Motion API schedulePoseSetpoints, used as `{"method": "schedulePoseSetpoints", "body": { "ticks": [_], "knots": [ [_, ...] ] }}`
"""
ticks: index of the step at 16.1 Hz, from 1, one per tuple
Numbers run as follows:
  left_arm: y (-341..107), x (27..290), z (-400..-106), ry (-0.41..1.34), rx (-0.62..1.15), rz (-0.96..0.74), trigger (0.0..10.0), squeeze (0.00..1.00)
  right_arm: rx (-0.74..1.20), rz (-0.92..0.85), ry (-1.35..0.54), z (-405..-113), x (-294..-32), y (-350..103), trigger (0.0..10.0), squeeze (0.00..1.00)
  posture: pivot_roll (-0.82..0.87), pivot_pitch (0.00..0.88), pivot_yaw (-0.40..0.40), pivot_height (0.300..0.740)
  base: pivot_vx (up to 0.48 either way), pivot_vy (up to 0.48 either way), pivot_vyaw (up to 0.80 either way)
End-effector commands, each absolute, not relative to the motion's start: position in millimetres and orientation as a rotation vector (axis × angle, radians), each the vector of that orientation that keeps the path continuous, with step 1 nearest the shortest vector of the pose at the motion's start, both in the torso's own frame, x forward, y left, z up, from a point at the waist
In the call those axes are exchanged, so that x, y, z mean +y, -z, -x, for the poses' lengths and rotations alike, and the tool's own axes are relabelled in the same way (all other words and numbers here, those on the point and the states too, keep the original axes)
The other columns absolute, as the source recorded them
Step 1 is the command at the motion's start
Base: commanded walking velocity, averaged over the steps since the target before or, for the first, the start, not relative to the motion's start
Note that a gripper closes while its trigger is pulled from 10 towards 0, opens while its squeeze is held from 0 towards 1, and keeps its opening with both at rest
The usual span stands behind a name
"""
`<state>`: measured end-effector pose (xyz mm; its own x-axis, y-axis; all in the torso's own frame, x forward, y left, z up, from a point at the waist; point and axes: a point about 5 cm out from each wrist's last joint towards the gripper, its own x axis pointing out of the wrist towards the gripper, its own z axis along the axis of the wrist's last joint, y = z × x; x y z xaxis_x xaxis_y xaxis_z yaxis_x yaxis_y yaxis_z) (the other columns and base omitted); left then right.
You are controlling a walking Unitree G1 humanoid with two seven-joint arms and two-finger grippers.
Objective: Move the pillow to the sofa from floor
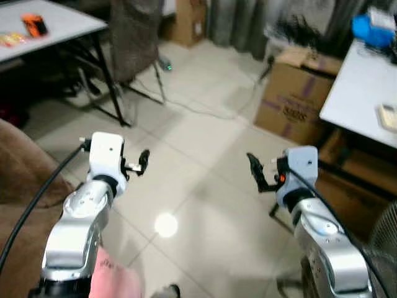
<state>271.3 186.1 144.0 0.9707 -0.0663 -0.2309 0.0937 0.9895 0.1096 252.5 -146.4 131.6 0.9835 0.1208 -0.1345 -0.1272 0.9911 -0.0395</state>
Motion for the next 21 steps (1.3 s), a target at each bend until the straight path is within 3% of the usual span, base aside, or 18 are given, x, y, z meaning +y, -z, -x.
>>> {"method": "schedulePoseSetpoints", "body": {
  "ticks": [1,9,11,14,19,21],
  "knots": [
    [-146,183,-271,0.082,0.223,-0.127,10.0,0.00,0.123,0.033,-0.100,-255,-150,-134,10.0,1.00,-0.13,0.000,-0.036,0.740,0.000,0.000,0.80],
    [-150,174,-269,0.077,0.185,-0.118,10.0,0.00,0.148,-0.046,-0.135,-257,-148,-136,10.0,1.00,-0.14,0.000,-0.067,0.740,0.000,0.000,0.80],
    [-149,176,-270,0.045,0.181,-0.104,10.0,0.00,0.123,0.004,-0.125,-258,-149,-141,10.0,1.00,-0.16,0.000,-0.057,0.740,0.000,0.000,0.71],
    [-151,175,-272,0.057,0.161,-0.150,10.0,0.00,0.121,0.041,-0.017,-262,-163,-141,10.0,1.00,-0.16,0.000,-0.051,0.740,0.000,0.000,0.00],
    [-152,175,-274,0.047,0.138,-0.162,10.0,0.00,0.126,0.126,-0.020,-270,-164,-145,10.0,1.00,-0.15,0.000,-0.046,0.740,0.000,-0.480,0.00],
    [-152,175,-274,0.047,0.136,-0.168,10.0,0.00,0.133,0.127,-0.027,-270,-164,-145,10.0,1.00,-0.15,0.000,-0.046,0.740,0.000,-0.480,0.80]
  ]
}}
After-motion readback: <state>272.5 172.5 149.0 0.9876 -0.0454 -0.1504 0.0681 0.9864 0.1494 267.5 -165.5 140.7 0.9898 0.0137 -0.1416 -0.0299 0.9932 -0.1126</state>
